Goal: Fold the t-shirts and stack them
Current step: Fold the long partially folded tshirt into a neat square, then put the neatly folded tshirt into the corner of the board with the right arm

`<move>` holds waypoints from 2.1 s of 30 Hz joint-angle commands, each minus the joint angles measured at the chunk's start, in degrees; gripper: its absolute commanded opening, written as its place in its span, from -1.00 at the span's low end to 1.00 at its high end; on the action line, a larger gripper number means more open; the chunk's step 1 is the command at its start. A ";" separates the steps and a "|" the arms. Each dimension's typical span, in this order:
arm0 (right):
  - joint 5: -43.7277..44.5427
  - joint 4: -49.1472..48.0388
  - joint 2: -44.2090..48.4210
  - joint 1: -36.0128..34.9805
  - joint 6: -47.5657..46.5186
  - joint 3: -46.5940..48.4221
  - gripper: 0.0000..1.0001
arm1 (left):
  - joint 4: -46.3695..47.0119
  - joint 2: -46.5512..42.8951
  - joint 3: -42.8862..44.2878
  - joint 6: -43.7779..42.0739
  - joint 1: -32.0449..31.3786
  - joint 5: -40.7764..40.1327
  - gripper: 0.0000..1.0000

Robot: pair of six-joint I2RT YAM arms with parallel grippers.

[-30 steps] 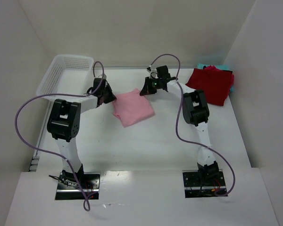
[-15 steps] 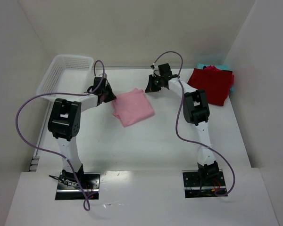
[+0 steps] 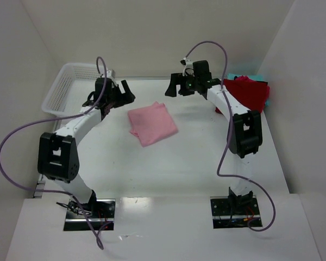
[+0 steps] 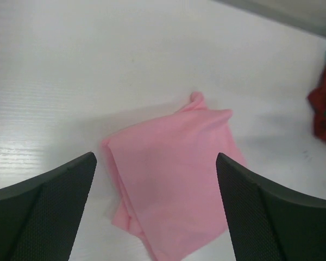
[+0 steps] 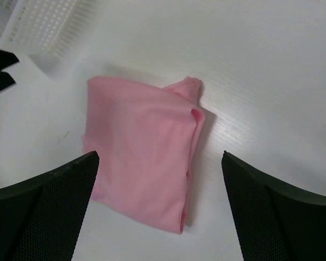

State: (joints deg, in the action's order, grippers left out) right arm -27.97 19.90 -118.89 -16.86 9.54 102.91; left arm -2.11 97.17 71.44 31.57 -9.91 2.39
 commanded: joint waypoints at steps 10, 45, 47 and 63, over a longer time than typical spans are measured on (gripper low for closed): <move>-9.47 -9.18 4.02 0.25 -1.10 -20.47 1.00 | 0.35 -12.09 -10.70 -3.27 0.33 16.82 1.00; -15.97 -4.17 -15.23 0.87 -0.49 -7.02 0.73 | -1.41 6.63 -6.14 -3.10 -3.54 19.84 0.77; -15.98 -3.65 -15.75 0.87 -0.49 -7.55 0.71 | -1.41 7.16 -6.14 -3.10 -3.54 19.84 0.77; -17.48 -3.11 -17.34 -1.50 -0.49 -9.13 0.65 | -1.41 7.69 -7.19 -2.57 -3.54 18.70 0.77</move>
State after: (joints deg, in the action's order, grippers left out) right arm -48.80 13.06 -132.46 -16.32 9.58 95.35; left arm -4.27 104.07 63.44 29.95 -13.41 20.91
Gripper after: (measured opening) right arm 0.827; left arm 0.888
